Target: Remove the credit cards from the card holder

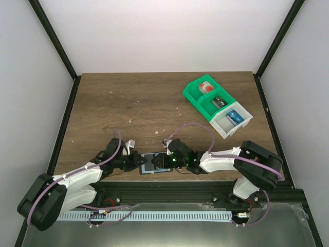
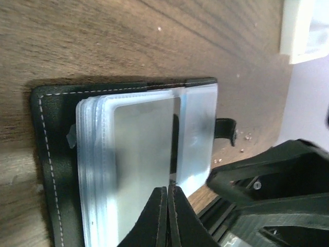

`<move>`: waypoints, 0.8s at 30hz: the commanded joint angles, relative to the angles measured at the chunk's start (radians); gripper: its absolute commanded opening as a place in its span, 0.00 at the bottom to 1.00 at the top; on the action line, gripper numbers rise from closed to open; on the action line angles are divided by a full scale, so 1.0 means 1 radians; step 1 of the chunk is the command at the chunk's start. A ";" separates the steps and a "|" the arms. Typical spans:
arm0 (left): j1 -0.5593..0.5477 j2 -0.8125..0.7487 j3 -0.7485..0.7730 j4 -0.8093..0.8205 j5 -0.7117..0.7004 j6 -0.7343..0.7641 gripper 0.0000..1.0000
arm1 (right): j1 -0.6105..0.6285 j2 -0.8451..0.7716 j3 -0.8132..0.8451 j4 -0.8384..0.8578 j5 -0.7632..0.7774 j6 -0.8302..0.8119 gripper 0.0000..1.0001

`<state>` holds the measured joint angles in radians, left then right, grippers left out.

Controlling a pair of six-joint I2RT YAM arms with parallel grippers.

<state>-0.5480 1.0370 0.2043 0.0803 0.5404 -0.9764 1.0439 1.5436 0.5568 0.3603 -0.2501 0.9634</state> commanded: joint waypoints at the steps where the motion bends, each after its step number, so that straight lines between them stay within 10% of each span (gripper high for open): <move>1: 0.000 0.079 0.012 0.093 0.049 0.025 0.00 | -0.011 0.018 0.071 -0.085 0.082 -0.053 0.31; 24: 0.000 0.089 0.019 -0.017 0.008 0.067 0.00 | -0.035 0.150 0.097 -0.039 0.021 -0.049 0.26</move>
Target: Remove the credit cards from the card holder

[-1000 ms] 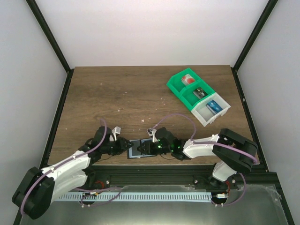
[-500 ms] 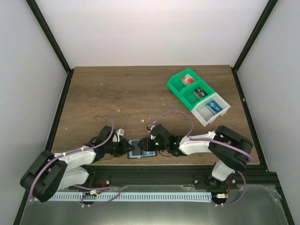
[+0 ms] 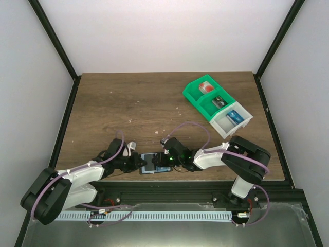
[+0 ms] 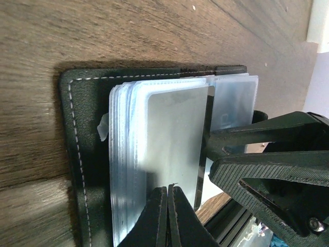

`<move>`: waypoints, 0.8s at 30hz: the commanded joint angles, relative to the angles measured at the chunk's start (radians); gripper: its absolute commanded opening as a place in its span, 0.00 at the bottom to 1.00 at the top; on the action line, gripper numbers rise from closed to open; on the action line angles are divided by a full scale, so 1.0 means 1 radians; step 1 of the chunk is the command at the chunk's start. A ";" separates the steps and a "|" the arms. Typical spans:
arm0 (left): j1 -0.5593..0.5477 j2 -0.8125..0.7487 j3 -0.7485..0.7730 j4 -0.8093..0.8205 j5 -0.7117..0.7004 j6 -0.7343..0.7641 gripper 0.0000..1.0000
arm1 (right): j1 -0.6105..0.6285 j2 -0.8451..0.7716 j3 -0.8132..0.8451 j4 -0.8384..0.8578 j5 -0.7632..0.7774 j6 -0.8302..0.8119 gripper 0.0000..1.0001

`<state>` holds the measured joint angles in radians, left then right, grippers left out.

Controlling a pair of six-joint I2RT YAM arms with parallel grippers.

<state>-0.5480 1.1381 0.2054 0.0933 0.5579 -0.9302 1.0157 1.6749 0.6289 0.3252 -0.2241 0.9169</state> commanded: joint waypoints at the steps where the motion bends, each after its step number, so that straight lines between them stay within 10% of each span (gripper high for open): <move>1: 0.000 -0.008 0.018 -0.034 -0.013 0.023 0.00 | -0.006 0.019 0.023 -0.004 -0.006 -0.002 0.25; 24: 0.000 0.031 0.001 -0.041 -0.021 0.037 0.00 | -0.035 0.010 -0.061 0.150 -0.074 0.051 0.14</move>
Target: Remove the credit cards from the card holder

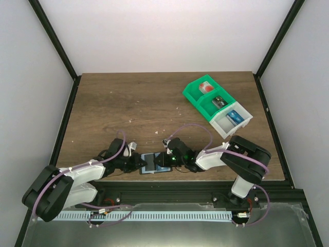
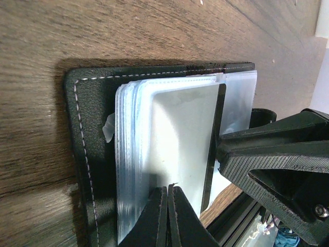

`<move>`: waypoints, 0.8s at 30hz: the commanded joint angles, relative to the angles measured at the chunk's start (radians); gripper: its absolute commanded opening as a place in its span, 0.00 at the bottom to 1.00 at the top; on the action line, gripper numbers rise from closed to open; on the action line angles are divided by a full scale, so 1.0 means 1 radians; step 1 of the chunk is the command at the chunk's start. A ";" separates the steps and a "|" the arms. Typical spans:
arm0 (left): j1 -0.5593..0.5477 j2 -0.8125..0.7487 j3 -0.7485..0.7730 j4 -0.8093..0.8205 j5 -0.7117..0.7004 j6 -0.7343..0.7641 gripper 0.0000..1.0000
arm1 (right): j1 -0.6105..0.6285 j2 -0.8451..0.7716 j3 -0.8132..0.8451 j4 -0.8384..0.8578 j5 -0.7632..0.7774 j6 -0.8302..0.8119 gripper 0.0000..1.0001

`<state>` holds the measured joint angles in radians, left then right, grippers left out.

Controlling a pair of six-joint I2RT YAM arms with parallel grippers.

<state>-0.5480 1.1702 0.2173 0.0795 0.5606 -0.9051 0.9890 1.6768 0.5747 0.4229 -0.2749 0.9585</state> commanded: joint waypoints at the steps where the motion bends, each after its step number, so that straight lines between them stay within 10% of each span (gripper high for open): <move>1: 0.000 -0.003 -0.011 -0.027 -0.022 0.012 0.00 | -0.009 0.011 -0.009 0.056 -0.025 0.011 0.14; 24: 0.000 -0.092 0.046 -0.136 -0.075 0.012 0.03 | -0.015 0.053 -0.036 0.101 -0.036 0.028 0.14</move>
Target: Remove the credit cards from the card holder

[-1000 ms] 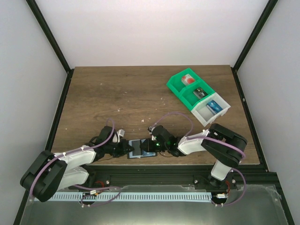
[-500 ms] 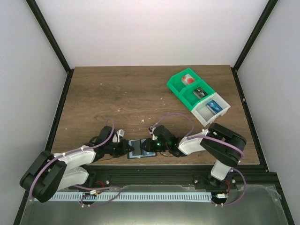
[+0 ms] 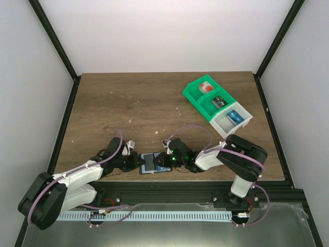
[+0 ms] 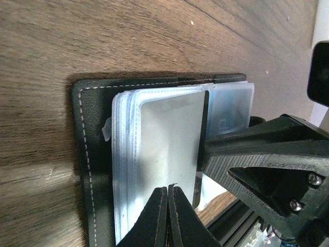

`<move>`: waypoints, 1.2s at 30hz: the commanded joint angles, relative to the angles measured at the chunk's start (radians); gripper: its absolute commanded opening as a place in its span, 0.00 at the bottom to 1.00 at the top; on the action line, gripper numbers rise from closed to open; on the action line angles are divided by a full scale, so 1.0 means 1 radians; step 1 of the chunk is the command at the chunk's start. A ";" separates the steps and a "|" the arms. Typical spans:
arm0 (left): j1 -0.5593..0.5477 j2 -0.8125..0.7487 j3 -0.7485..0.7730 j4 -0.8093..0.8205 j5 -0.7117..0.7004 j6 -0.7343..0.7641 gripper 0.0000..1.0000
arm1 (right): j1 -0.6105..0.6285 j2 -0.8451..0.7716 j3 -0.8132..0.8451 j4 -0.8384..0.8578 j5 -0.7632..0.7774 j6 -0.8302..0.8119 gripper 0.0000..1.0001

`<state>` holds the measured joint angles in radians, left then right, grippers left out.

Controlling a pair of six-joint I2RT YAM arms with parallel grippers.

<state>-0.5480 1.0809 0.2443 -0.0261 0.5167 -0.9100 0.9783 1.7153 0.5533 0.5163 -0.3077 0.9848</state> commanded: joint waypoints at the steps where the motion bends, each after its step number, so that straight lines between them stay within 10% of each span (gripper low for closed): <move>1: 0.000 0.007 0.023 -0.036 -0.034 0.022 0.03 | -0.005 0.016 -0.014 0.007 -0.005 0.002 0.14; 36: 0.000 0.072 -0.027 0.011 -0.064 0.026 0.03 | -0.042 -0.037 -0.118 0.082 -0.010 0.051 0.00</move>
<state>-0.5480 1.1412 0.2447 -0.0029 0.4835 -0.8864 0.9497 1.6882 0.4572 0.6422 -0.3408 1.0241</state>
